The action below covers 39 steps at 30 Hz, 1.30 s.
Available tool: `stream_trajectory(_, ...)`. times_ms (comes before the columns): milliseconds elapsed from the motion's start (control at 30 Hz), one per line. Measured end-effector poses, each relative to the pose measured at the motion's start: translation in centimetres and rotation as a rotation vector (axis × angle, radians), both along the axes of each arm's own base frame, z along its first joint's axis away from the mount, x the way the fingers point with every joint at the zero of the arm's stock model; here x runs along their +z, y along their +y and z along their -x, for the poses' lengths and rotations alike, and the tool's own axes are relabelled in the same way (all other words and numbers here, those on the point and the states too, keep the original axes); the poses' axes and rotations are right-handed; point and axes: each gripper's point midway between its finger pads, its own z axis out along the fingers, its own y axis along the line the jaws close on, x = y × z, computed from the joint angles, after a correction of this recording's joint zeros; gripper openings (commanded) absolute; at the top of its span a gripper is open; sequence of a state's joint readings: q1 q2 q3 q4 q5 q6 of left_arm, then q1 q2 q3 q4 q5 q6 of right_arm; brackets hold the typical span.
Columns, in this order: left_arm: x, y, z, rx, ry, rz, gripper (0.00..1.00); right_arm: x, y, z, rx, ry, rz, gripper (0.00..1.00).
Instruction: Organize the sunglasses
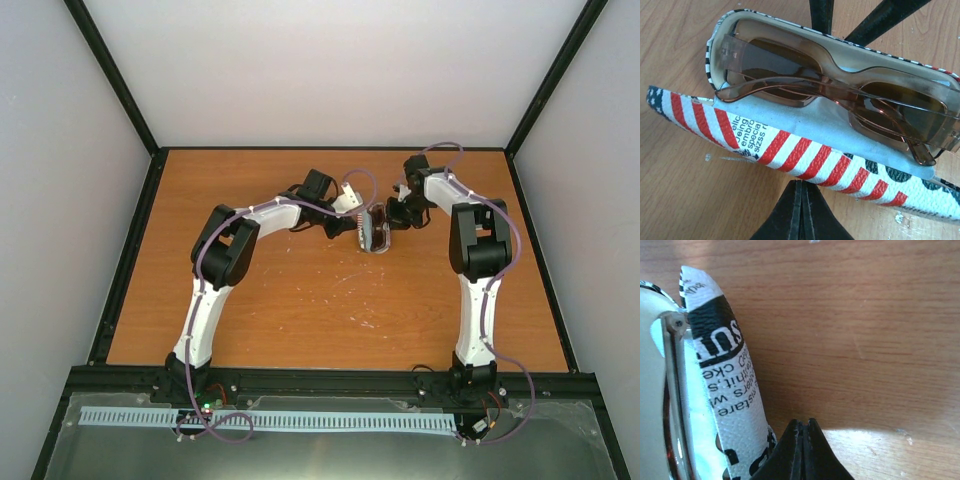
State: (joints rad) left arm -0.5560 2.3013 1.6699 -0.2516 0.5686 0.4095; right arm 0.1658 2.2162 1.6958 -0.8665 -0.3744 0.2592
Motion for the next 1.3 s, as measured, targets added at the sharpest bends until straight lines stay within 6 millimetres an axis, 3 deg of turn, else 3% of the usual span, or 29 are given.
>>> stream_trajectory(1300, 0.2, -1.7, 0.4, 0.0, -0.067, -0.062, 0.04, -0.5, 0.3, 0.9, -0.003, -0.04, -0.012, 0.03)
